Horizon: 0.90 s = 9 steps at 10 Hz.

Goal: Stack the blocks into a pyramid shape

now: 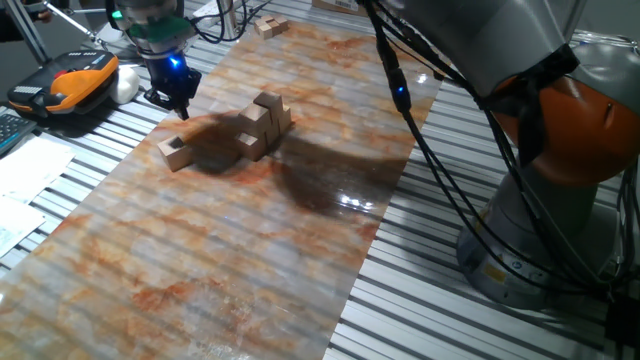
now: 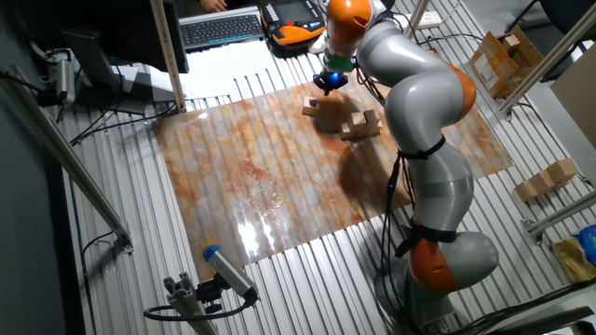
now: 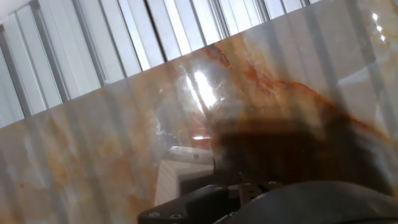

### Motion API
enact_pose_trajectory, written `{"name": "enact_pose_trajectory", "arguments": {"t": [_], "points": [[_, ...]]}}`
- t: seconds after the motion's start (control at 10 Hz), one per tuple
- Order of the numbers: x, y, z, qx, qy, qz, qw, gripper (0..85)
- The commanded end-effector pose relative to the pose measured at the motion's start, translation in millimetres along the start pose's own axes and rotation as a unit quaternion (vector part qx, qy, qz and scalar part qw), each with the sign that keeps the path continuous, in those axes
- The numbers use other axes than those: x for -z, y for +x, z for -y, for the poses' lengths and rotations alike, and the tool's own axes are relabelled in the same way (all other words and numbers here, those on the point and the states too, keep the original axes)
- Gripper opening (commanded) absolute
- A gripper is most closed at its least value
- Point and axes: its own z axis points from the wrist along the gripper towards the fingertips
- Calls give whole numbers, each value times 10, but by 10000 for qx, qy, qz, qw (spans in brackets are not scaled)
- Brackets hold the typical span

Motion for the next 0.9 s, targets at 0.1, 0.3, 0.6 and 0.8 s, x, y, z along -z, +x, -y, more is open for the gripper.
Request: {"name": "enact_pose_trajectory", "arguments": {"t": [0.1, 0.3, 0.6, 0.8], "points": [[-11, 10, -9, 154, 111, -66, 9998, 0], [-21, 34, -25, 200, 40, -26, 9998, 0], [-22, 47, -37, 246, 23, 7, 9997, 0], [-29, 67, -48, 254, 37, 34, 9997, 0]]}}
